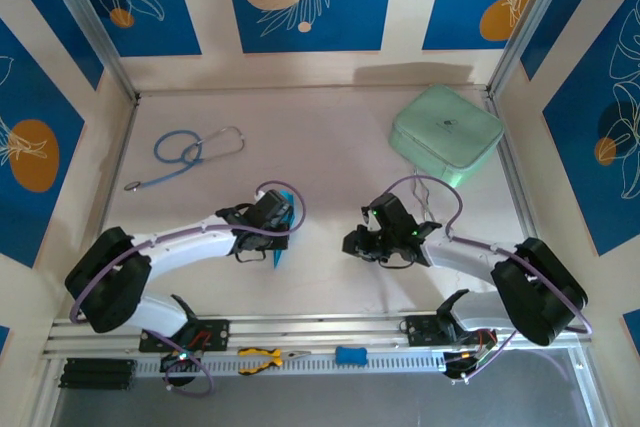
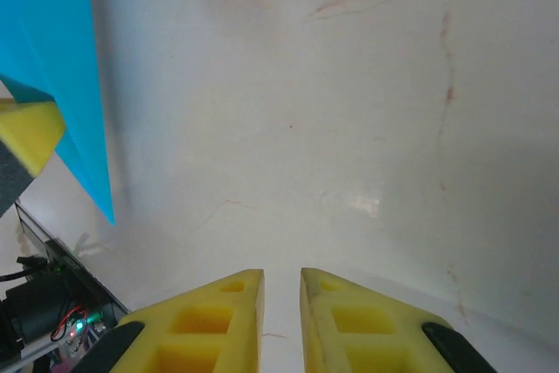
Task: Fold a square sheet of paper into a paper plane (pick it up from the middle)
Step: Turn over a paper plane at the center of the table.
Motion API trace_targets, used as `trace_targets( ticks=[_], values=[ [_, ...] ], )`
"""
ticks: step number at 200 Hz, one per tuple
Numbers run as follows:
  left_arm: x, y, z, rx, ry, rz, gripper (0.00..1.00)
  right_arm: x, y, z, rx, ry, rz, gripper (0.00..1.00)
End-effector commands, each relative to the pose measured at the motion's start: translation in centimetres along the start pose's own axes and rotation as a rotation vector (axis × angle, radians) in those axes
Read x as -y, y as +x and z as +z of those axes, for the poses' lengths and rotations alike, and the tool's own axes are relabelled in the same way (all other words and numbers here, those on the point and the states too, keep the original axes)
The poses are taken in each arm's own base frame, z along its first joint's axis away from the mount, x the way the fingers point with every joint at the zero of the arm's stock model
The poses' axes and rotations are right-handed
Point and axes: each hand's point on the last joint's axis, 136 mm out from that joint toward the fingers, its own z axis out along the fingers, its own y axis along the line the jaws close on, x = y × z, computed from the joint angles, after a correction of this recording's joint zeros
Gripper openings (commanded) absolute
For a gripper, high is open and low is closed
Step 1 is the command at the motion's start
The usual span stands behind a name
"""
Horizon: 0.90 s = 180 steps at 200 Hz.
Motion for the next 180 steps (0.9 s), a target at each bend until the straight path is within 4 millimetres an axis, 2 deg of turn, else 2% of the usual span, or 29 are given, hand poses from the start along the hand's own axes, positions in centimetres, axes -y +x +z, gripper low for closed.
trace_targets(
  ticks=[1,109,180],
  values=[
    [-0.3,0.7,0.4,-0.022,-0.02,-0.013,0.0,-1.8,-0.2,0.2,-0.018,-0.055,-0.043,0.2],
    [0.0,1.8,1.6,-0.074,-0.006,0.002,0.06,-1.6,0.3,0.7,-0.05,-0.05,-0.036,0.21],
    [-0.3,1.7,1.4,-0.069,-0.025,0.01,0.12,-1.4,0.3,0.8,-0.052,-0.044,-0.027,0.21]
  ],
)
